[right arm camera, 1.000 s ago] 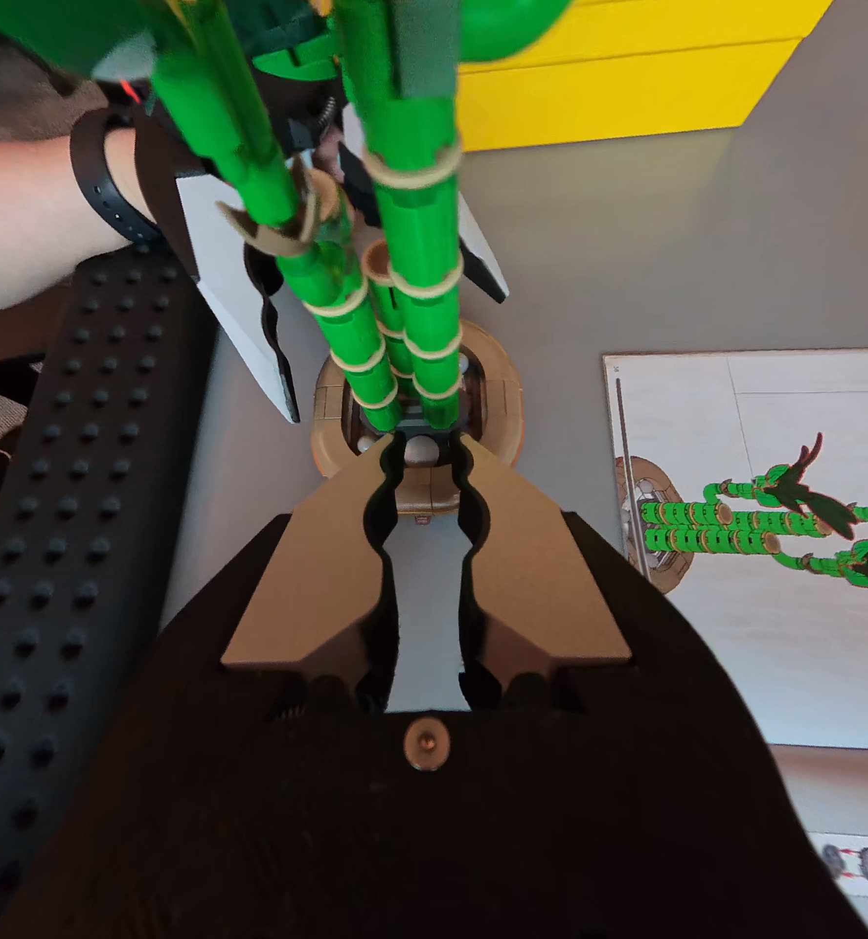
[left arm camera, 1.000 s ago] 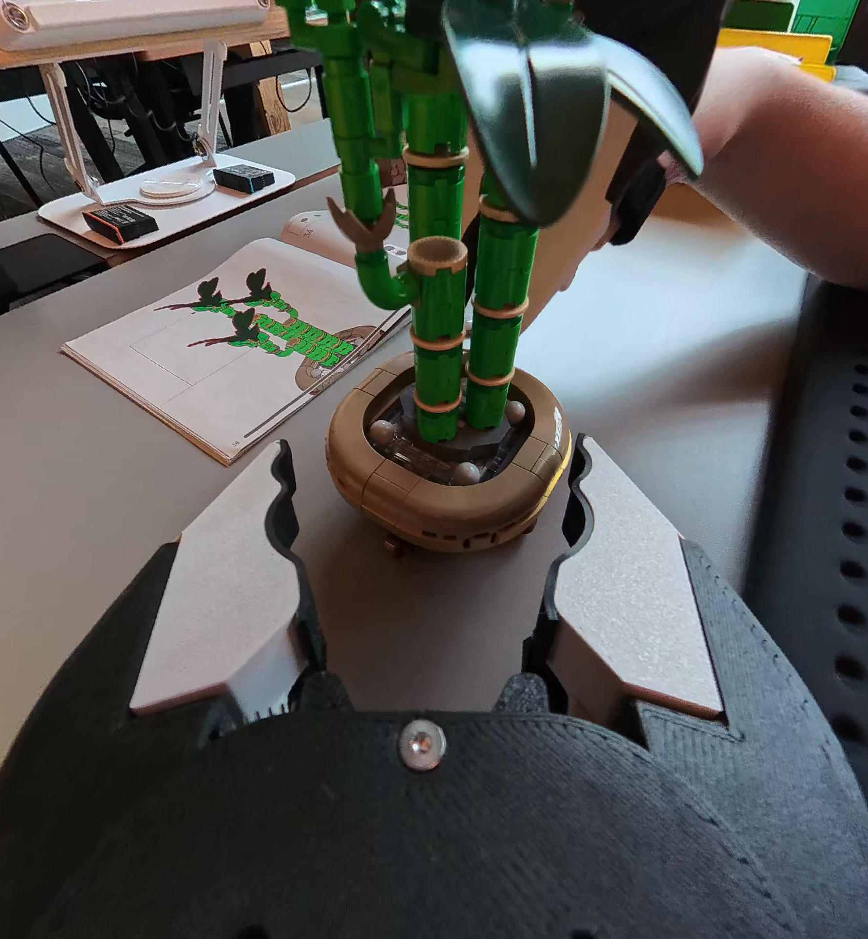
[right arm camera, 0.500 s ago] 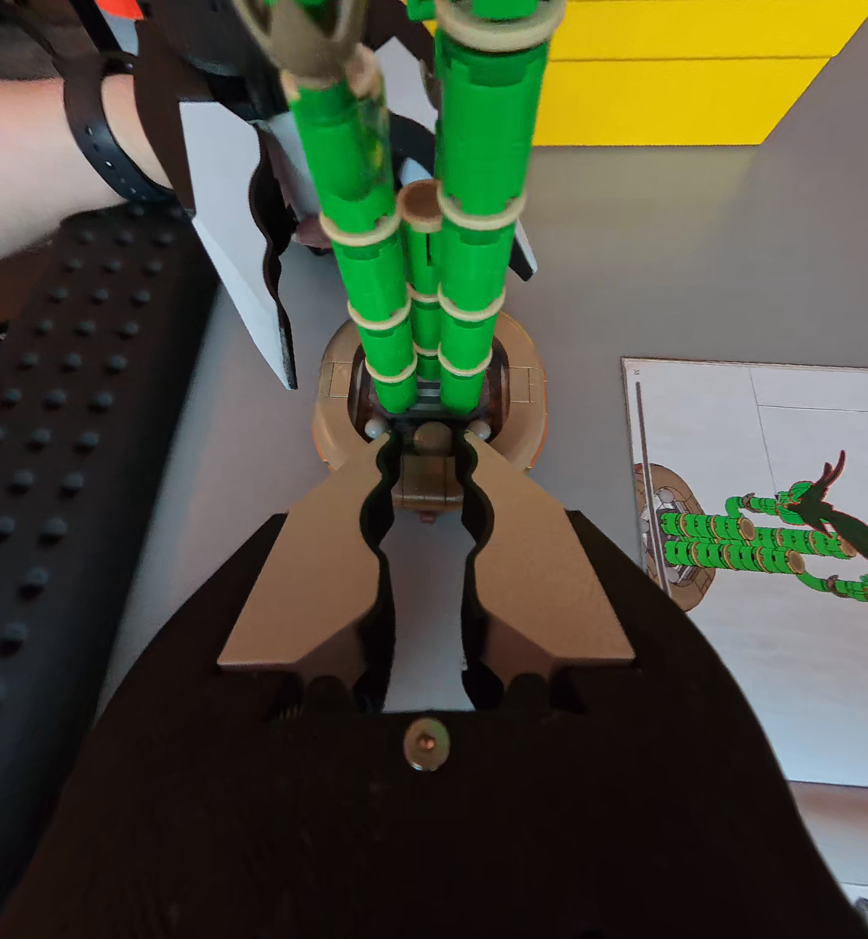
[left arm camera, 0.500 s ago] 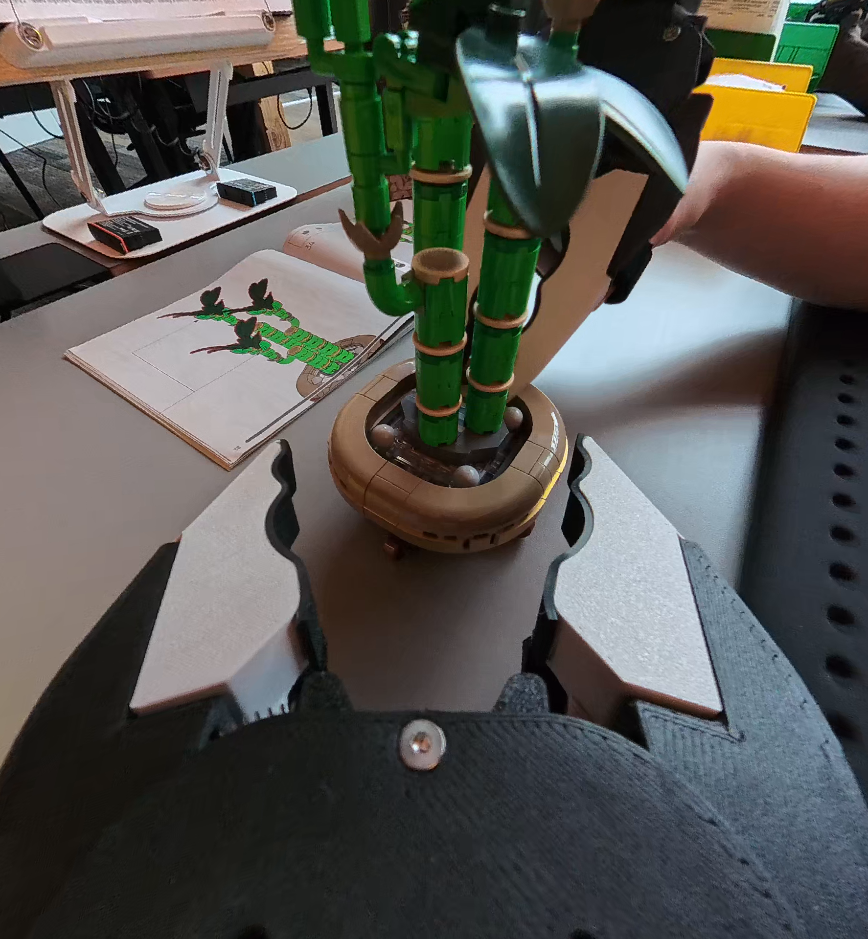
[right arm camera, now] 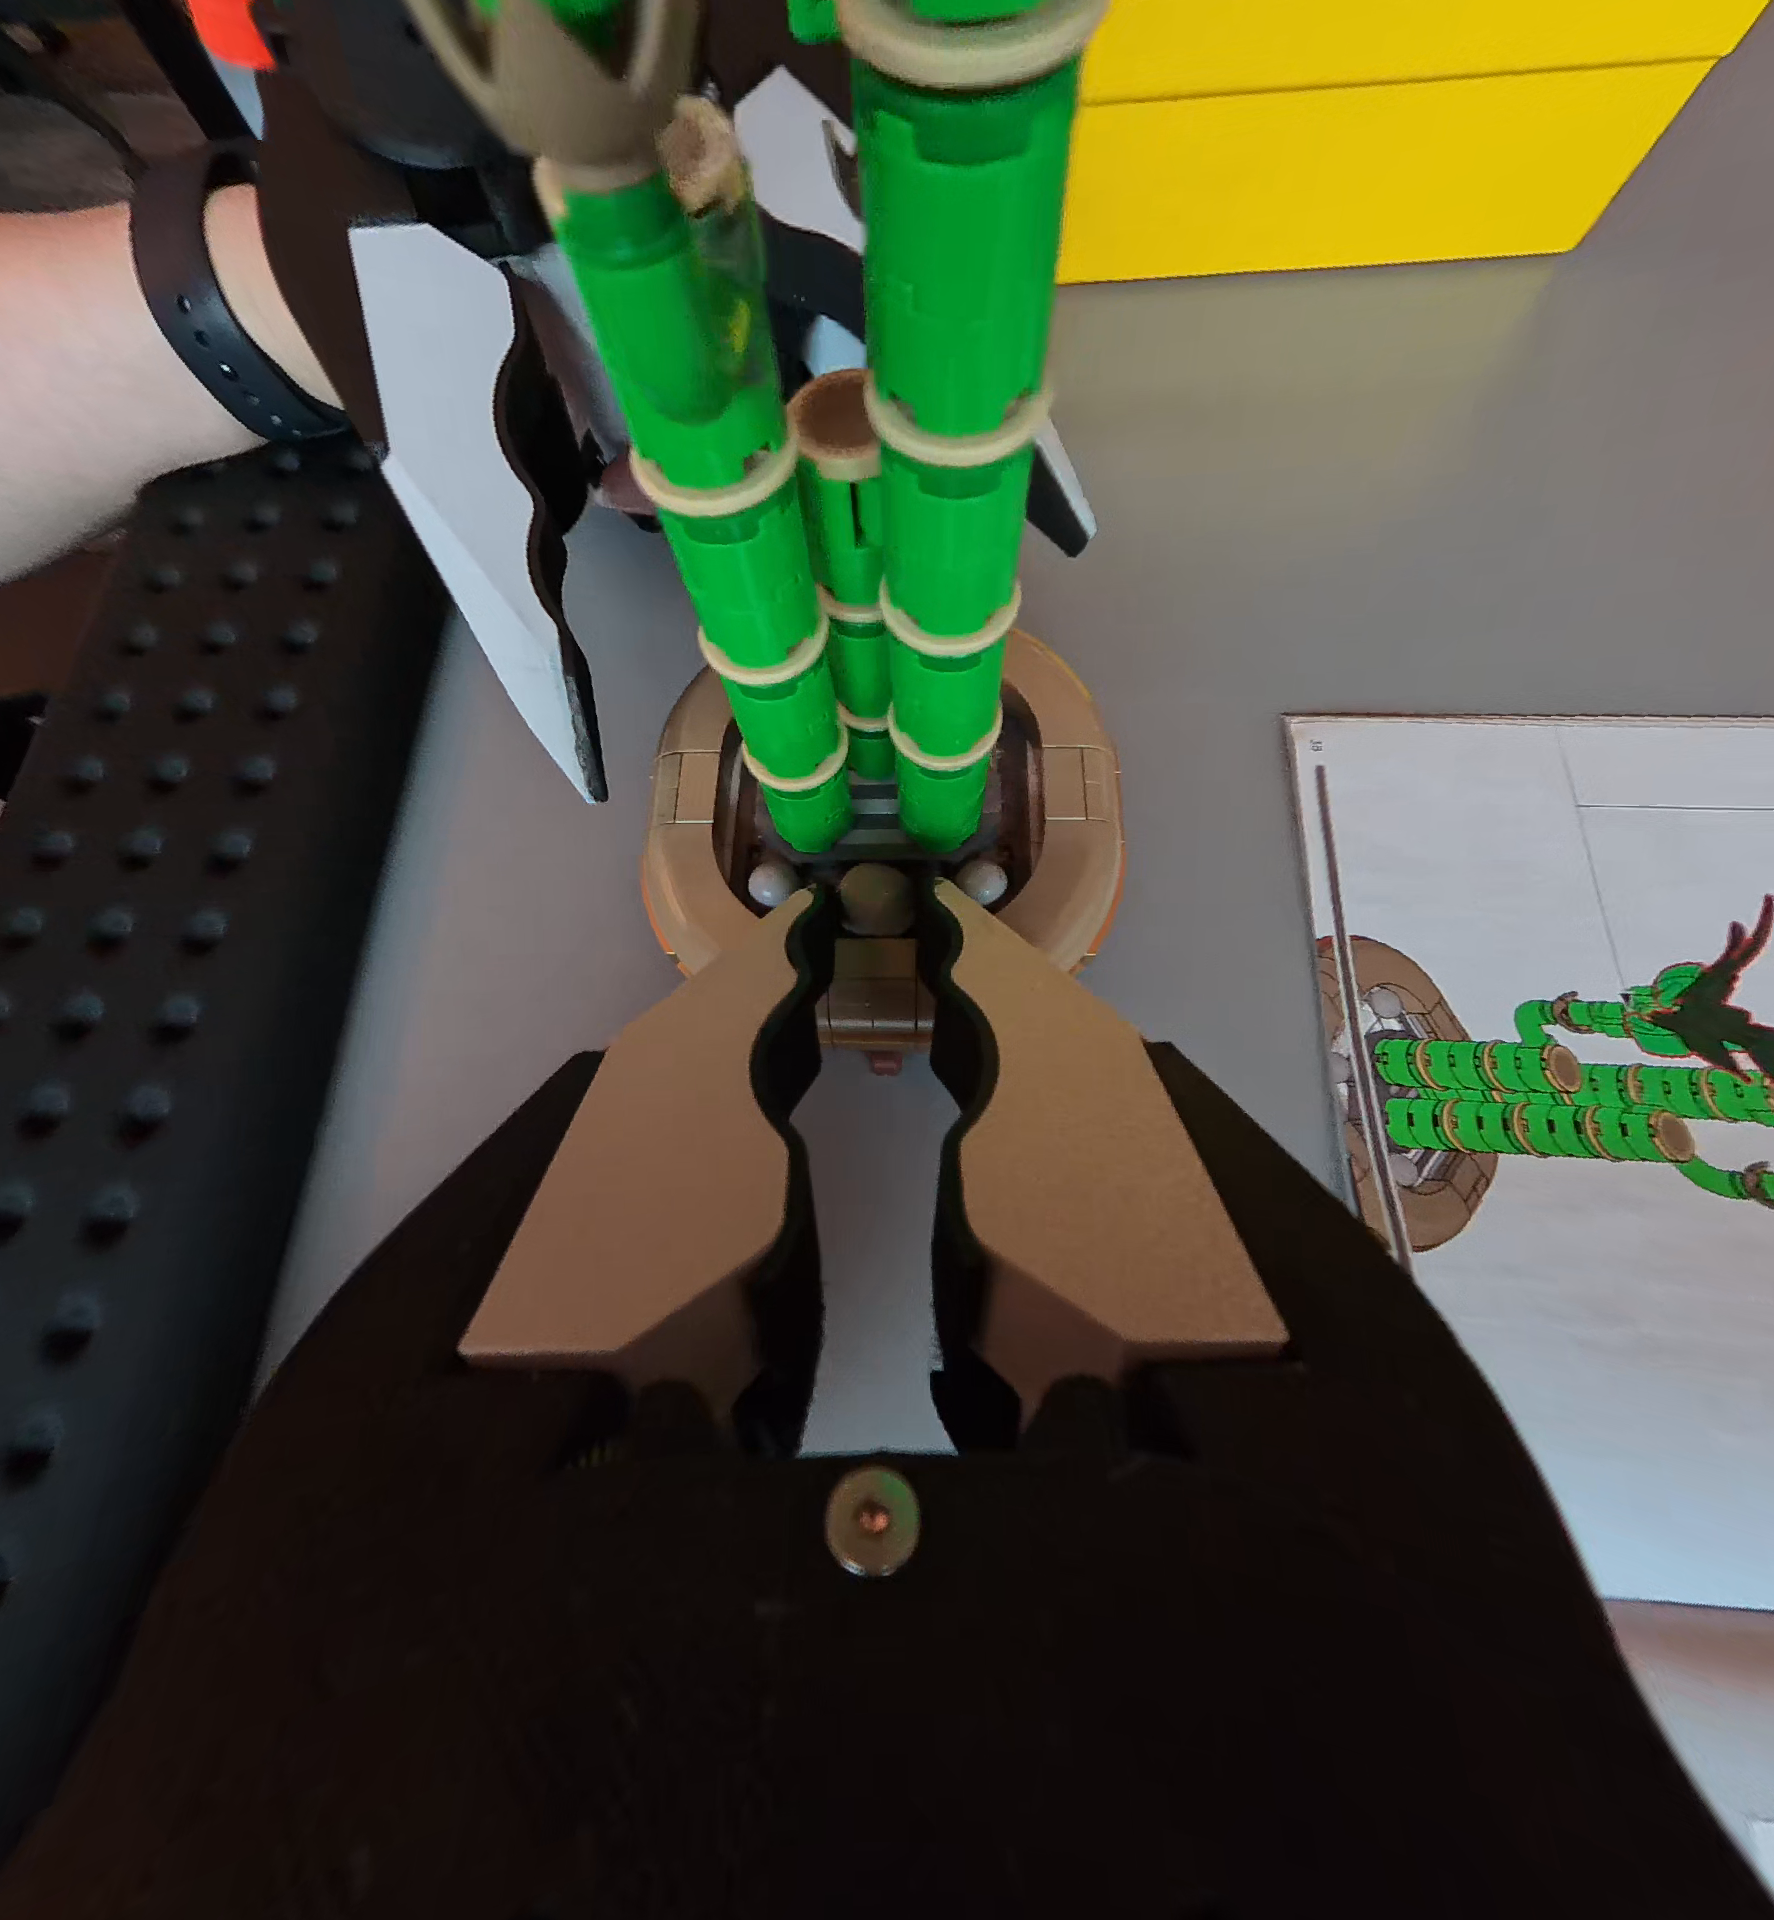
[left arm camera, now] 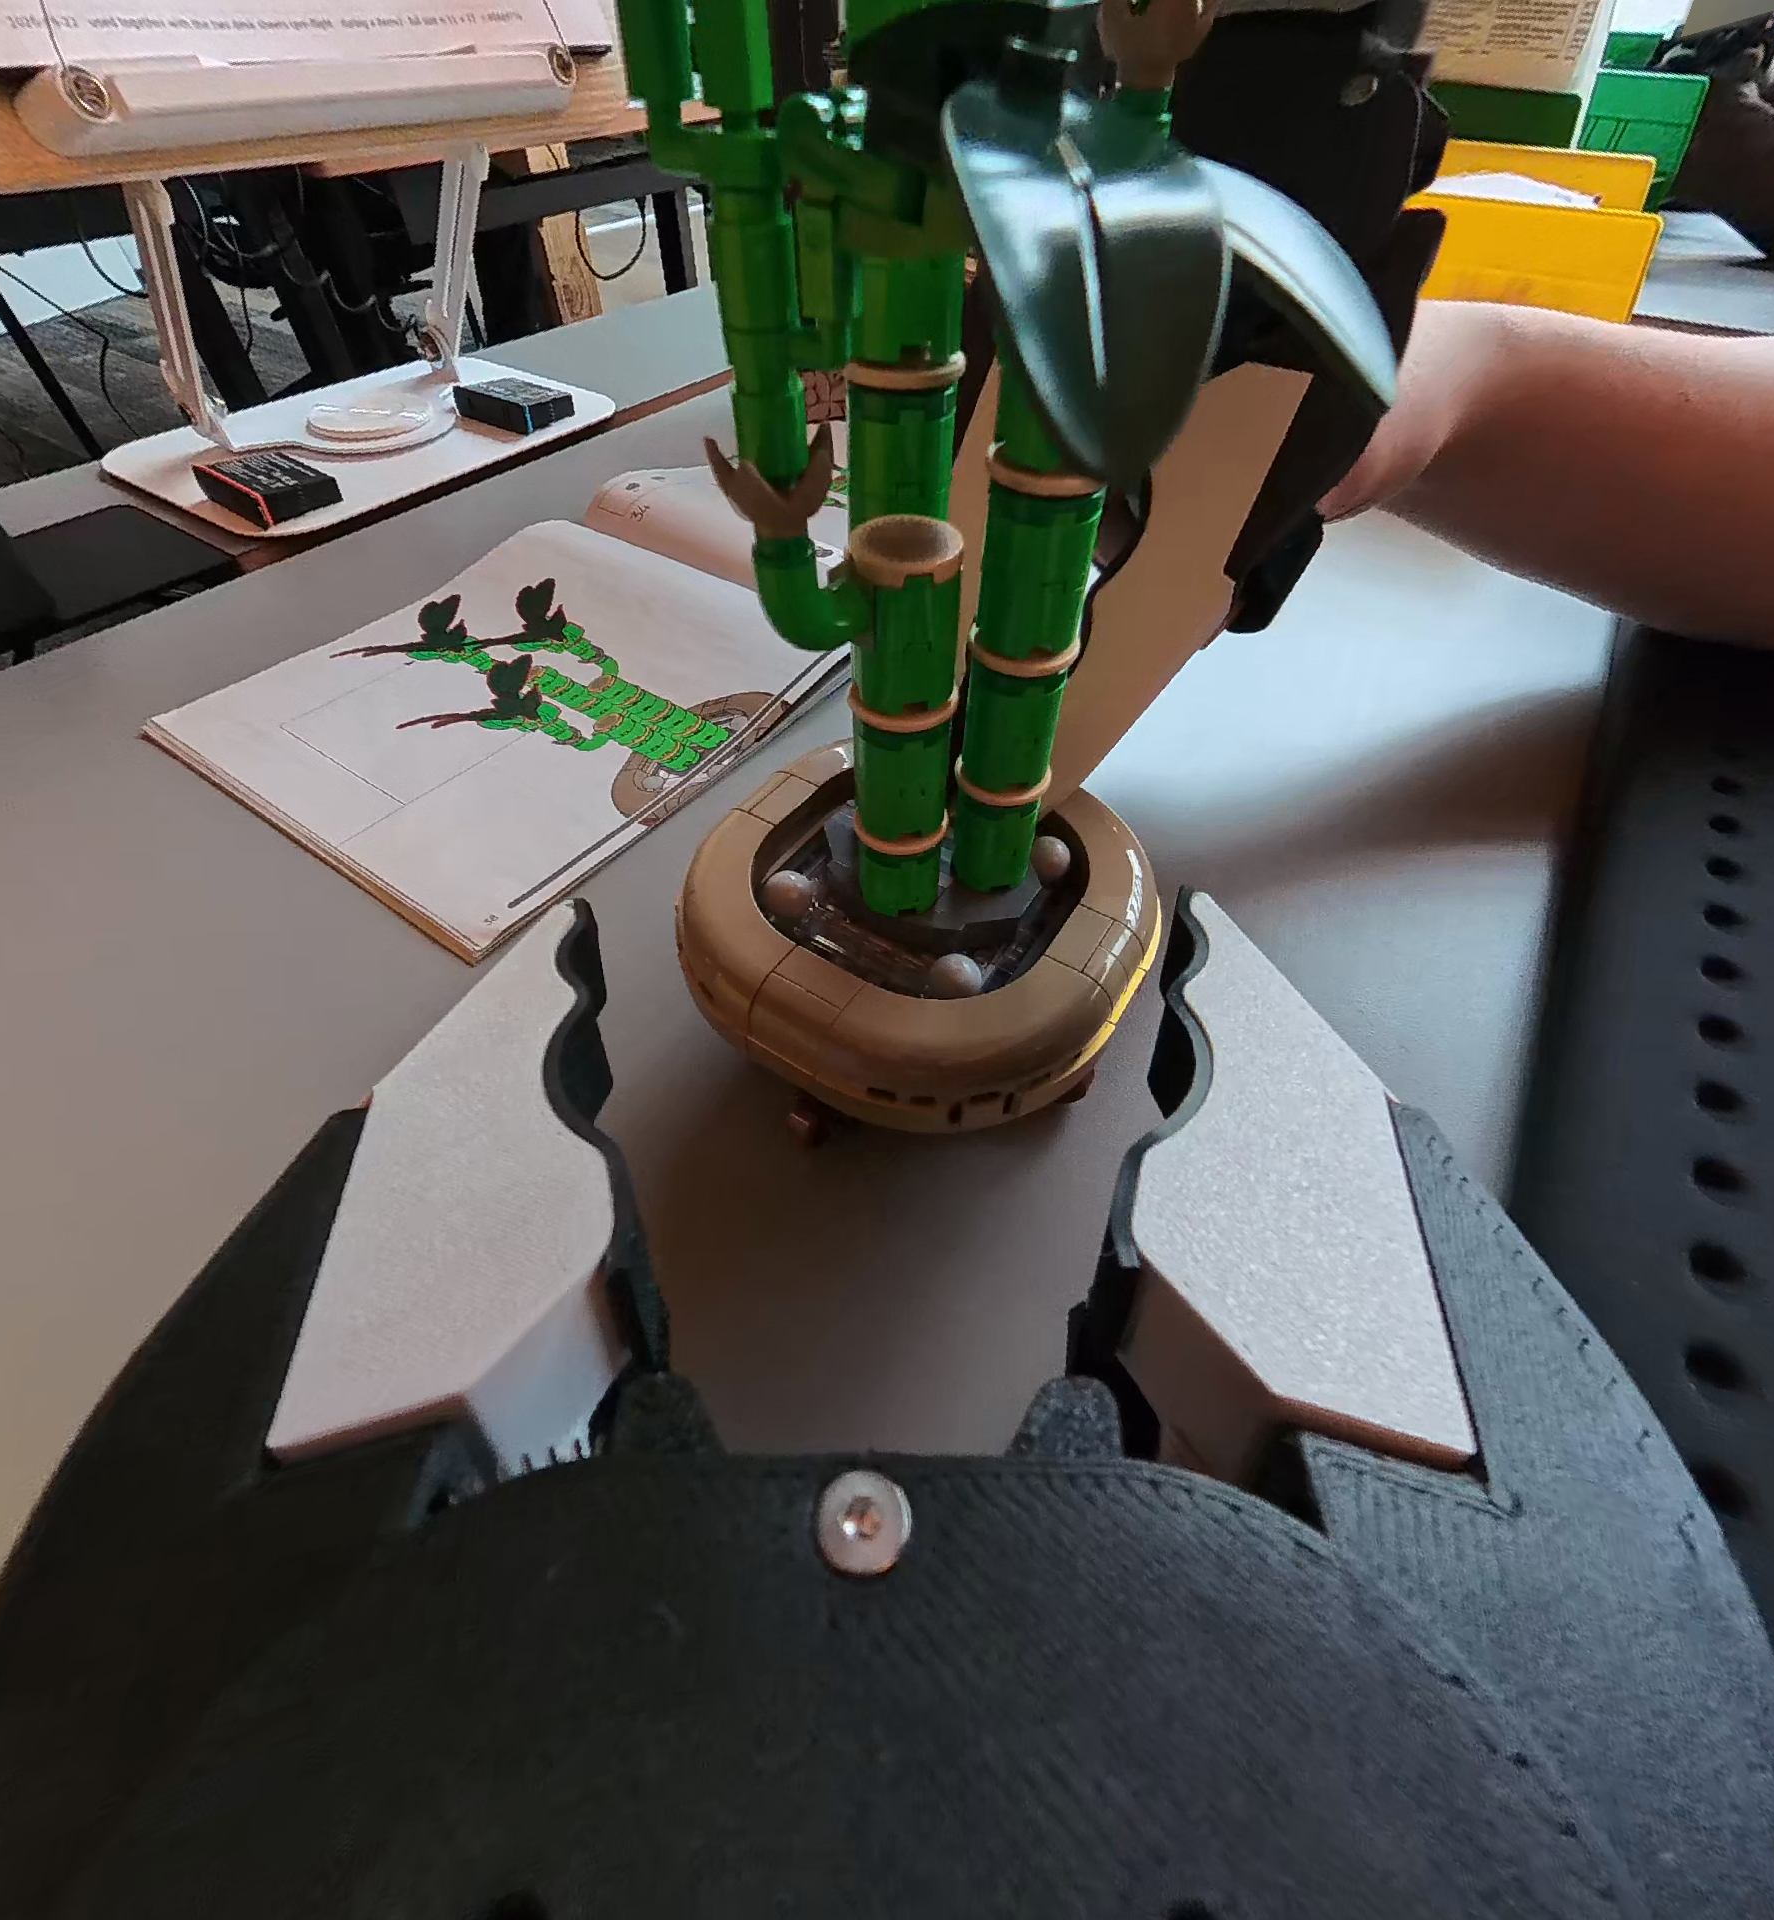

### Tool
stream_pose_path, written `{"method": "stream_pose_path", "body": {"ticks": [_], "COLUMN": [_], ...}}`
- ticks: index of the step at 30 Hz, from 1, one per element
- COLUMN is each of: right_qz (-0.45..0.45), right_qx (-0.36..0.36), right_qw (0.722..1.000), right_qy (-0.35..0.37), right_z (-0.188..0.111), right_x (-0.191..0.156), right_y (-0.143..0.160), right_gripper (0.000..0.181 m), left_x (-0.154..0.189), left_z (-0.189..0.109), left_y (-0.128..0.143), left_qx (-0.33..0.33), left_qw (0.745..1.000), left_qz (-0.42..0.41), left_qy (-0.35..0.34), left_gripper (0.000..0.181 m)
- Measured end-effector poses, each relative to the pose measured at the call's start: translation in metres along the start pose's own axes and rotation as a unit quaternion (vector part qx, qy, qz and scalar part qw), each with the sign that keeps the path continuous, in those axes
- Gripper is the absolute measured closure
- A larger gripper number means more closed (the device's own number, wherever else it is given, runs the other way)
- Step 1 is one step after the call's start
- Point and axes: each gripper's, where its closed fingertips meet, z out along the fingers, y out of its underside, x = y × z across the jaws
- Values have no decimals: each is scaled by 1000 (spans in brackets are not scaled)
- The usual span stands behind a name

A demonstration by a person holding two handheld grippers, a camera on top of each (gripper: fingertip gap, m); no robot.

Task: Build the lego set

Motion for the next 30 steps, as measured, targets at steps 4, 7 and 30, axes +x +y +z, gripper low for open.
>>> {"method": "stream_pose_path", "body": {"ticks": [4,7,30], "right_qz": [60,121,8], "right_qx": [28,68,-33], "right_qw": [997,984,999], "right_qy": [-45,-110,-34], "right_z": [-2,-10,3], "right_x": [-1,-7,-2], "right_y": [-2,-10,2], "right_gripper": [168,181,163], "left_x": [0,-1,-2], "left_z": [0,0,-1], "left_y": [0,0,0], "left_qx": [0,0,1], "left_qw": [1000,1000,1000], "left_qz": [0,-2,-2], "left_qy": [0,0,-5], "left_gripper": [74,74,75]}}
